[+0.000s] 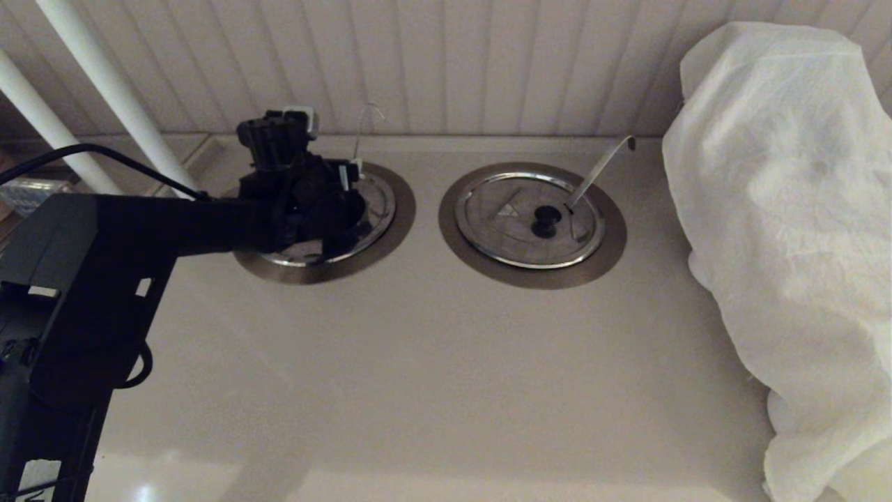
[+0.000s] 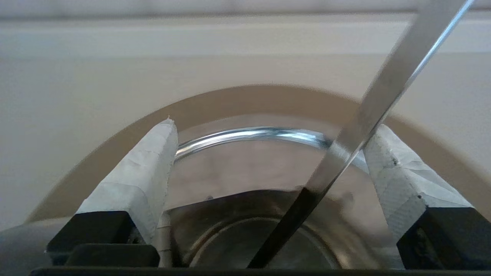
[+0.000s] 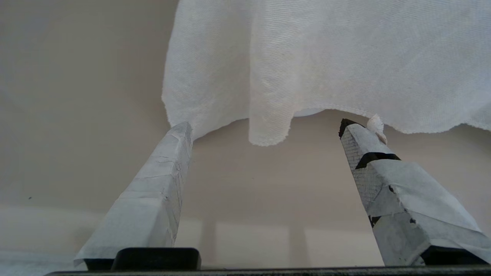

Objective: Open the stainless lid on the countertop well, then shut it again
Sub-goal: Stir with a spoon

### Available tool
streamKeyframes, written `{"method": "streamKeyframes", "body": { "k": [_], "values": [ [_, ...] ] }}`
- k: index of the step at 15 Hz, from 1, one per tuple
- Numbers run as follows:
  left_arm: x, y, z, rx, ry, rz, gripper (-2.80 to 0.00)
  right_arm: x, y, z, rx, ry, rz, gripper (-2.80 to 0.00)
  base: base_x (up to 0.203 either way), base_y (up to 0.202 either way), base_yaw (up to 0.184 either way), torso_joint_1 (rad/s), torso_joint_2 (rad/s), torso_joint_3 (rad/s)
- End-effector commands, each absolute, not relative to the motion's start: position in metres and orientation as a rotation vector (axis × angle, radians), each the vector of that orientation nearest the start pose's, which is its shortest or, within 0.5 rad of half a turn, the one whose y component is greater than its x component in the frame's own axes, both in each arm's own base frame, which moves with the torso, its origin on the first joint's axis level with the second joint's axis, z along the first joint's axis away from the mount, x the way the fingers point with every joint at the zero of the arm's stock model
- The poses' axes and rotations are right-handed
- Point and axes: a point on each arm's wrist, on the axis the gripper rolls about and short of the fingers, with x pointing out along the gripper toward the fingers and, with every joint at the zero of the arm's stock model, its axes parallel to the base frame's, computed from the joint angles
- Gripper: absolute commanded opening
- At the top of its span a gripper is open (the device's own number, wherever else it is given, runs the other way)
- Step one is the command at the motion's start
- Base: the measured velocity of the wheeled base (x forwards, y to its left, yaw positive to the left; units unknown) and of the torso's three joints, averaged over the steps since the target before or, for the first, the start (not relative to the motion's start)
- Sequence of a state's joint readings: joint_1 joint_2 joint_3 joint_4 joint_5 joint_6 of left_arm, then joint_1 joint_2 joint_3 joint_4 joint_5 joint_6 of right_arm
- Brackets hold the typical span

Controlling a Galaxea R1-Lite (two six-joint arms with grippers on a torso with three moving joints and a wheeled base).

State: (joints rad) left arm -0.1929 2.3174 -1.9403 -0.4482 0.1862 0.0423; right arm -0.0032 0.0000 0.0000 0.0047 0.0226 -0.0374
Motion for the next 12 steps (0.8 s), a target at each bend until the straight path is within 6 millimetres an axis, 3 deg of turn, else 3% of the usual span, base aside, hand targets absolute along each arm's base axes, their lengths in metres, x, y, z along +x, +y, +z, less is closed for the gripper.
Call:
{"method": "streamKeyframes", "body": {
  "k": [1,5,7,9,12],
  "values": [
    [0.49,-0.082,0.229,0.027,-0.062,0.013,0.0,-0.023,0.001,0.075,-0.038,0.004,0.02,0.0,0.0,0.0,0.0,0.0,0.0,0.0],
    [0.476,-0.084,0.234,0.011,-0.04,-0.004,0.0,-0.023,0.001,0.075,-0.038,0.004,0.02,0.0,0.0,0.0,0.0,0.0,0.0,0.0],
    [0.464,-0.095,0.23,0.004,-0.002,-0.036,0.0,-0.023,0.001,0.075,-0.038,0.004,0.02,0.0,0.0,0.0,0.0,0.0,0.0,0.0],
    [0.455,-0.105,0.237,-0.015,-0.042,-0.079,0.0,-0.023,0.001,0.075,-0.038,0.004,0.021,0.0,0.0,0.0,0.0,0.0,0.0,0.0],
    [0.448,-0.105,0.249,-0.021,-0.072,-0.082,0.0,-0.023,0.001,0.075,-0.038,0.004,0.02,0.0,0.0,0.0,0.0,0.0,0.0,0.0]
  ]
}}
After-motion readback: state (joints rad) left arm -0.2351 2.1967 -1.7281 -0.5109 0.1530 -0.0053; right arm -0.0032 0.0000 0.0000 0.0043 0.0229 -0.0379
